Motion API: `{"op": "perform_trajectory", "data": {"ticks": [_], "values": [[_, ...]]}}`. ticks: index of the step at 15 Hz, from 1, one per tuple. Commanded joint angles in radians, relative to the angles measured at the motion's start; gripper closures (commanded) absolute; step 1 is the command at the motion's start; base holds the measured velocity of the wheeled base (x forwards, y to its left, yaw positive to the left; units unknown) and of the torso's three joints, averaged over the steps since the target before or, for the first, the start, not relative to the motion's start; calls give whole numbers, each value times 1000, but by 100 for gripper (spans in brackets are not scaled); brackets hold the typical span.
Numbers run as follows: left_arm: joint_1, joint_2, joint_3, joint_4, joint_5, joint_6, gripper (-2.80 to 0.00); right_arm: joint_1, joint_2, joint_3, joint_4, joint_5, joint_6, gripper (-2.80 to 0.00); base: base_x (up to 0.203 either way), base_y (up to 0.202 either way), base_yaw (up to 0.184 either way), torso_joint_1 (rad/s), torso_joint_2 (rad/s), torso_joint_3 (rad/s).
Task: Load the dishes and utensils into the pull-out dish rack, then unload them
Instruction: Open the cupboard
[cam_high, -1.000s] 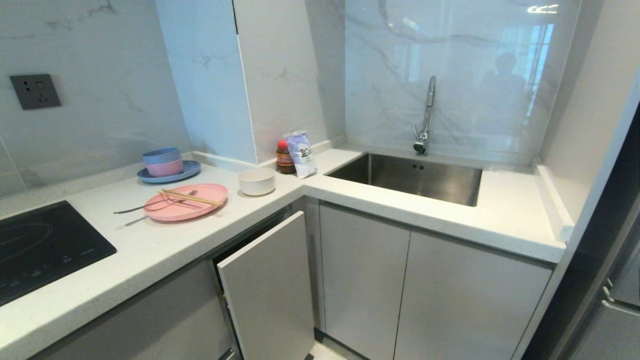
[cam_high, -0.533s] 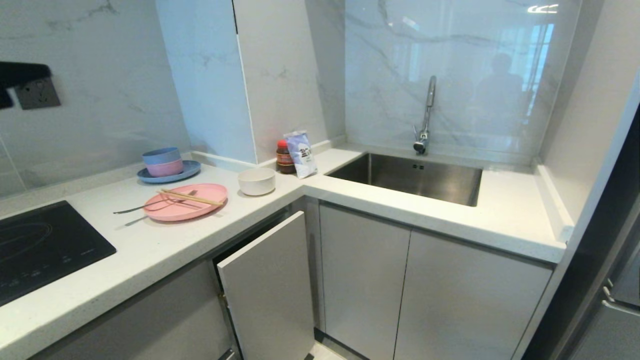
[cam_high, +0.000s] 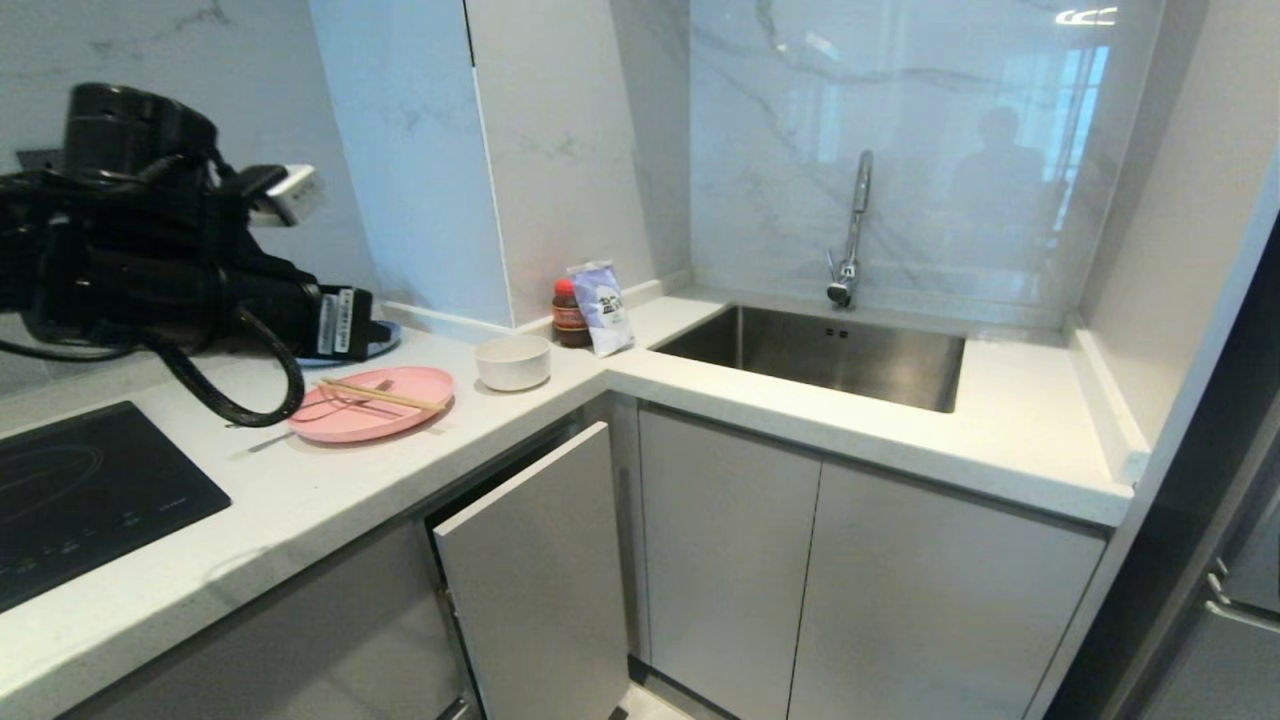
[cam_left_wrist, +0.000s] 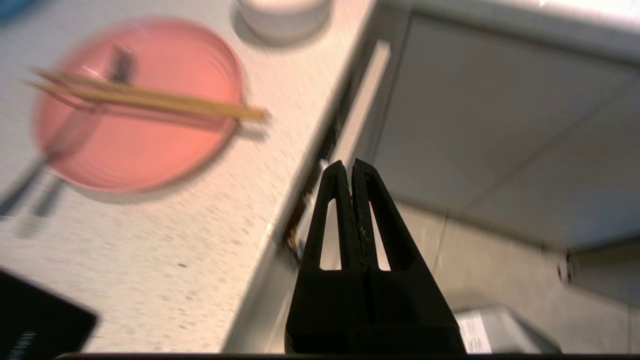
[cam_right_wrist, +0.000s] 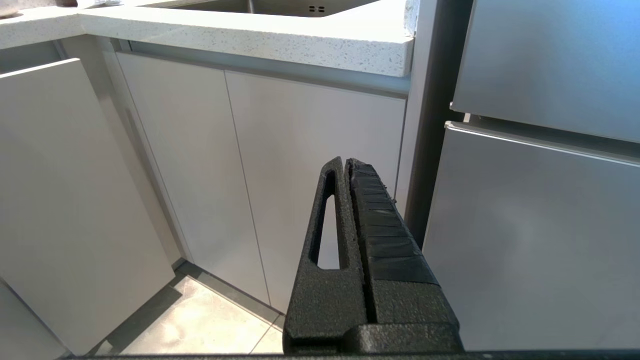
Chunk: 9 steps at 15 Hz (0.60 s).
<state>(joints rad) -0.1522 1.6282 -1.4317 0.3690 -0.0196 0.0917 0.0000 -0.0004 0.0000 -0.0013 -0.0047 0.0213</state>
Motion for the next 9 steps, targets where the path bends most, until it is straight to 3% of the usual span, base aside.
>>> {"op": "perform_trajectory", "data": {"ticks": [1,5,9], "values": [[-30,130,-35,66,3,3,0,0,-3,2,0,0,0,0,0,0,0,0,0,0],[-49,266,-98,156,30,0,0,0,-3,2,0,0,0,0,0,0,0,0,0,0],[-62,386,-125,168,51,-7,0,0,-3,2,0,0,0,0,0,0,0,0,0,0]]}}
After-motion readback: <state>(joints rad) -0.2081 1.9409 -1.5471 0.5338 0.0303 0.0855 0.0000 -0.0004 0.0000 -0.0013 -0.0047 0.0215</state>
